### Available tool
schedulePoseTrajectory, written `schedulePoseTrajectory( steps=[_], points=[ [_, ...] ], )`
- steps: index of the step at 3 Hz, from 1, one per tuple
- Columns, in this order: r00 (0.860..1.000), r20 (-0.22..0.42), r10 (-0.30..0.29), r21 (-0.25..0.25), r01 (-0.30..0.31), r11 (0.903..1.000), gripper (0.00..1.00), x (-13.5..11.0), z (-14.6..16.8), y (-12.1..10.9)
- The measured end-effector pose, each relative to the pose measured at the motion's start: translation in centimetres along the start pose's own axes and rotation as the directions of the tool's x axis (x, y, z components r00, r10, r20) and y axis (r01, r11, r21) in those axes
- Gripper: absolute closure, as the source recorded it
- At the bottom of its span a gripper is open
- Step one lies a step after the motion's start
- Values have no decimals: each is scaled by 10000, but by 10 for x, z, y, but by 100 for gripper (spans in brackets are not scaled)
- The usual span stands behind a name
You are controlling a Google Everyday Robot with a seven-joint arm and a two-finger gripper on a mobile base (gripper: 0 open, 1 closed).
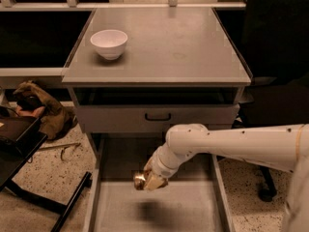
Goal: Pick orange can from middle drawer and place on counter
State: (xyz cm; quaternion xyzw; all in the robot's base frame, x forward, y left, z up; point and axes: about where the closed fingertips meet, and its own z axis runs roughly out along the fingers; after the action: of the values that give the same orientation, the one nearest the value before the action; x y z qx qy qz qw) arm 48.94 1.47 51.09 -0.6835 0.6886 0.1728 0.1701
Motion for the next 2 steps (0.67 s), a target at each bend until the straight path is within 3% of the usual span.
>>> schedulePoseTrajectory(
  steps=[1,2],
  points=[
    [9953,-503,-832,832,872,9927,100,-58,-54,-15],
    [9953,-503,-832,832,872,9927,100,-58,-54,-15]
  ],
)
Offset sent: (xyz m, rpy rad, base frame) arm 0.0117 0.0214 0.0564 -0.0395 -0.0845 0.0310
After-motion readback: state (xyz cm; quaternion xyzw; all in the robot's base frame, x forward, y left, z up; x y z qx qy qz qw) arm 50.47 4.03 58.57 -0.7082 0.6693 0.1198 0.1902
